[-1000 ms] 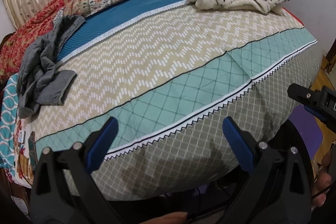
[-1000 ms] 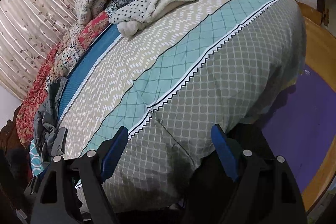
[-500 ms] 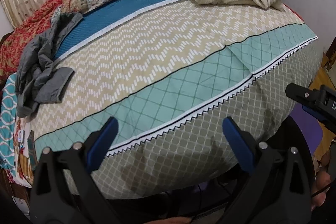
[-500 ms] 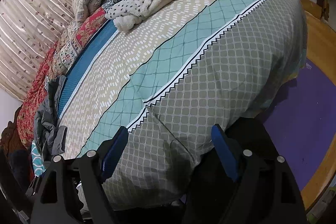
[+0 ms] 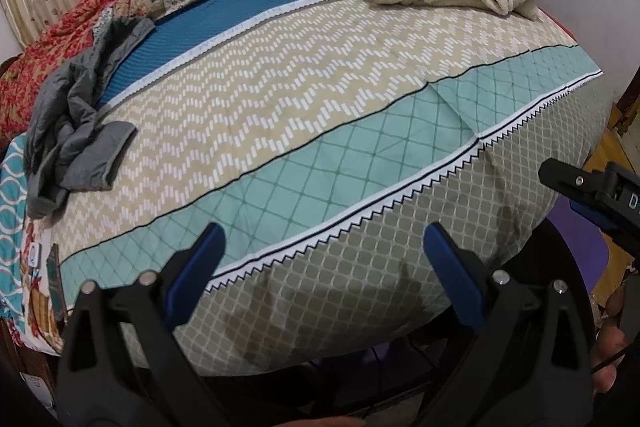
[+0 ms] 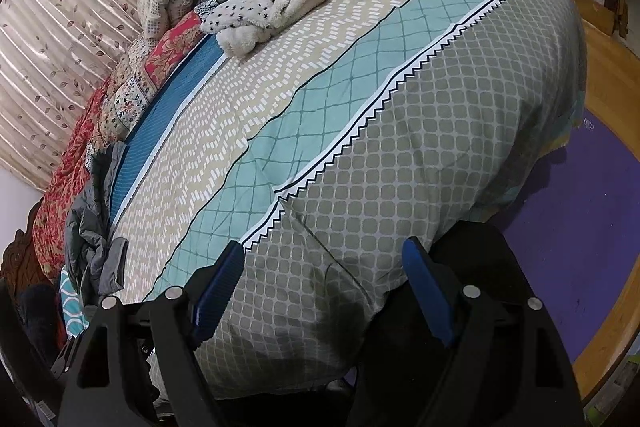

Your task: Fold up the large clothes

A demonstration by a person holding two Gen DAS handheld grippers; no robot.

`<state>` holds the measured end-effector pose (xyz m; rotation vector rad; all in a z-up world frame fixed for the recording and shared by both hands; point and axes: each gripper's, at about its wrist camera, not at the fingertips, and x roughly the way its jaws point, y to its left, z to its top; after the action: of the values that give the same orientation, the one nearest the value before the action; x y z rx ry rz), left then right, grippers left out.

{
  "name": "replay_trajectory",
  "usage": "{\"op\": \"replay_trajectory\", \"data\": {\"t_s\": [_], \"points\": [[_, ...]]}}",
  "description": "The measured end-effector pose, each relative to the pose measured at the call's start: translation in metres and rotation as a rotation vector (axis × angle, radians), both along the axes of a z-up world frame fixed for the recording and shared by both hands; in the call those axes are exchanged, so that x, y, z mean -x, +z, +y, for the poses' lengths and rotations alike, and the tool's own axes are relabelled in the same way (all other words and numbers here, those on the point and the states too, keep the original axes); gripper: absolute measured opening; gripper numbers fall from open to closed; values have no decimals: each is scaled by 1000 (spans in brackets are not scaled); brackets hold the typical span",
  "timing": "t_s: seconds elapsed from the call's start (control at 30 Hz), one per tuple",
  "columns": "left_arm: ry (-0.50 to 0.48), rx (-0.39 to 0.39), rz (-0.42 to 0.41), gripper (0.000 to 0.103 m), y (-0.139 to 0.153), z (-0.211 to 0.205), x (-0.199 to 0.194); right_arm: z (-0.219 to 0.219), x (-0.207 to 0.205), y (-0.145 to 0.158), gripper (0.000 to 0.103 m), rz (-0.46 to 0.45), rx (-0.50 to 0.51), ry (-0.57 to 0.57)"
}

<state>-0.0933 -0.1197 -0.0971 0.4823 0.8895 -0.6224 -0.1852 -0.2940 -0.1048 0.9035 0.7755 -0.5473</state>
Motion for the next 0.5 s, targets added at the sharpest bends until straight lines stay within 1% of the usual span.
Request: {"op": "replay_trajectory", "data": {"t_s": [0.13,0.27,0.5], "points": [[-2,3,10,96,0,1,1,0,0,0,21,-1,1,1],[2,-22,13,96,-2,0,2,0,0,0,21,0,-1,0],[-2,-28,24,96,-3,0,1,1,0,0,21,-1,0,-1]]}}
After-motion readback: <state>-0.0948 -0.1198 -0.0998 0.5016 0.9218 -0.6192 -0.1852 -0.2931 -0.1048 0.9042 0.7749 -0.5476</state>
